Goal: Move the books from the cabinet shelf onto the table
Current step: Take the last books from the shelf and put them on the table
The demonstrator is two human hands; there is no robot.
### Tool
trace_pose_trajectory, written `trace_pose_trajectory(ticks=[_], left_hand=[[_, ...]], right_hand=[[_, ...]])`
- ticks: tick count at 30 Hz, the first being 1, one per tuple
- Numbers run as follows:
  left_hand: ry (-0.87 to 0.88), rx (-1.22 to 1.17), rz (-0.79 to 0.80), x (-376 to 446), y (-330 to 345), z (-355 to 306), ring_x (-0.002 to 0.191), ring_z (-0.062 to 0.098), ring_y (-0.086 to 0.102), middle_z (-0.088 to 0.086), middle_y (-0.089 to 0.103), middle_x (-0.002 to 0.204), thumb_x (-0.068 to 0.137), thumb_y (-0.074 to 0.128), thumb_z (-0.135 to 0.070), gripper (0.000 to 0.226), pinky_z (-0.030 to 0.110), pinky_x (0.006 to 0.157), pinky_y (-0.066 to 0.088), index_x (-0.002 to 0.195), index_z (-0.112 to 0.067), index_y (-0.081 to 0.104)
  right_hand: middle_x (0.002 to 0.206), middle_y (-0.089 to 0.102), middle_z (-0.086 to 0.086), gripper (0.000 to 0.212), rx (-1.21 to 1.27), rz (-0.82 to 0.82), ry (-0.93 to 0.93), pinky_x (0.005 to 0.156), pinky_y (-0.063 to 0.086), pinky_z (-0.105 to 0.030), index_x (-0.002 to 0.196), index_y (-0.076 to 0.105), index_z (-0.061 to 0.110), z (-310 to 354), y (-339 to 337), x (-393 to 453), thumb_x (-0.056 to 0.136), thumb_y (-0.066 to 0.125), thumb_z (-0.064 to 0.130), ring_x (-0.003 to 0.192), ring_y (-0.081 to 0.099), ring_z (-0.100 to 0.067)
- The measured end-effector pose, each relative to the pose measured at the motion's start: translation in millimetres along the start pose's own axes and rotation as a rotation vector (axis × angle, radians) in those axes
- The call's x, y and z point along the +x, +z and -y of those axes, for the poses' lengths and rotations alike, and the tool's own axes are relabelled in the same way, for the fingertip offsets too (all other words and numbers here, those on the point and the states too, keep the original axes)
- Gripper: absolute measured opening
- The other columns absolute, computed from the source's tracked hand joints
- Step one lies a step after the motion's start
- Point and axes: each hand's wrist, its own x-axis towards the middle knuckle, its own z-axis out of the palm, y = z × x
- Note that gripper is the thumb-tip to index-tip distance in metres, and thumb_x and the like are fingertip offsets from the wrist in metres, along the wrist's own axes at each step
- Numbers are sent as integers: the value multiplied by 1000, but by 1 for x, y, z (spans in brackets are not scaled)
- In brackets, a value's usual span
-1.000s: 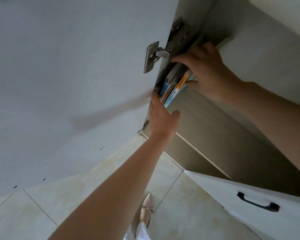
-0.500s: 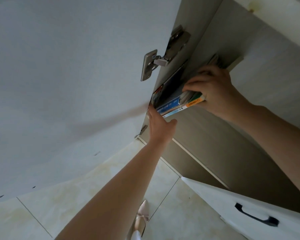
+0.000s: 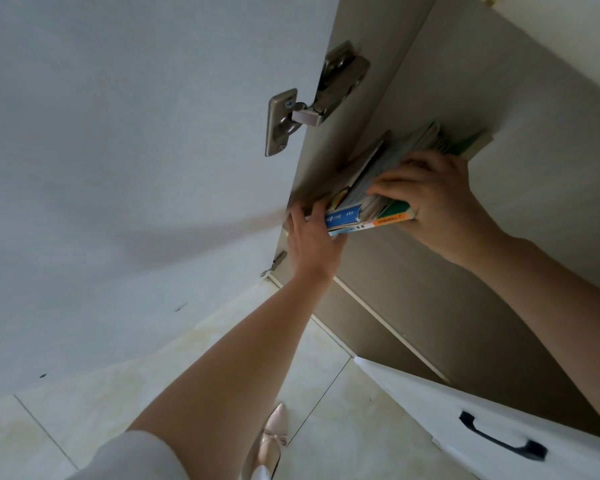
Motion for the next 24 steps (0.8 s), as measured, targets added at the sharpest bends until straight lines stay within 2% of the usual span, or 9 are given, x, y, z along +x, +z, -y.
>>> trace_pose_trajectory(ticks=[3,6,11,13,15,18,20,22,24], left_hand=[[165,-46,-57,6,1,1,104,24,60,6,62,117,75,78,-27,55,39,78,57,125,-16,57],[194,-91,-89,3,-1,1,98,21,65,3,68,112,76,78,-29,50,32,77,57,122,-16,61],[167,-189,-79,-36,-18,15,83,15,65,0,71,100,78,76,-28,39,2,65,35,113,-15,65],[205,-205,-80,-56,-27,24,80,15,64,-2,70,96,73,78,-23,38,3,64,34,109,-17,66],[197,-231,-86,-69,-33,32,81,13,64,-6,69,94,67,79,-22,42,8,63,39,105,-28,62],[131,-364,-70,-75,-38,35,82,8,65,-10,69,92,63,76,-31,49,21,67,51,107,-37,56],[111,-443,-43,-75,-40,39,83,8,65,-10,70,92,64,73,-38,47,27,71,53,108,-37,58],[105,-484,-22,-75,-41,43,84,6,66,-14,69,92,64,73,-40,46,23,73,53,108,-38,59],[110,-541,-7,-77,-43,47,87,5,67,-14,70,95,67,79,-29,42,21,76,53,104,-40,62]], right_hand=[[112,70,-6,55,-15,6,10,94,29,-66,110,70,15,2,0,0,57,84,4,112,57,-39],[109,71,-5,55,-15,23,31,95,26,-76,108,71,15,7,-3,1,56,87,7,108,61,-36],[99,72,4,51,-24,57,-34,90,22,-83,99,72,22,38,-17,-2,51,90,13,101,64,-30],[96,72,6,52,-6,75,-63,87,20,-86,96,72,23,57,-22,-7,49,91,15,98,65,-29],[97,73,6,55,-21,90,-82,87,21,-86,98,73,24,76,-23,-12,48,91,16,97,66,-28],[101,73,6,60,-39,111,-64,93,22,-82,103,73,23,92,-21,-17,47,91,12,100,65,-26],[105,72,7,56,-15,112,-50,98,22,-78,106,71,23,98,-20,-19,54,88,13,109,62,-25],[120,66,5,60,6,108,-25,103,21,-74,118,65,23,98,-23,-24,61,84,20,128,50,-25],[143,49,0,80,-13,118,88,108,15,-71,138,46,27,92,-29,-30,65,79,22,142,30,-26]])
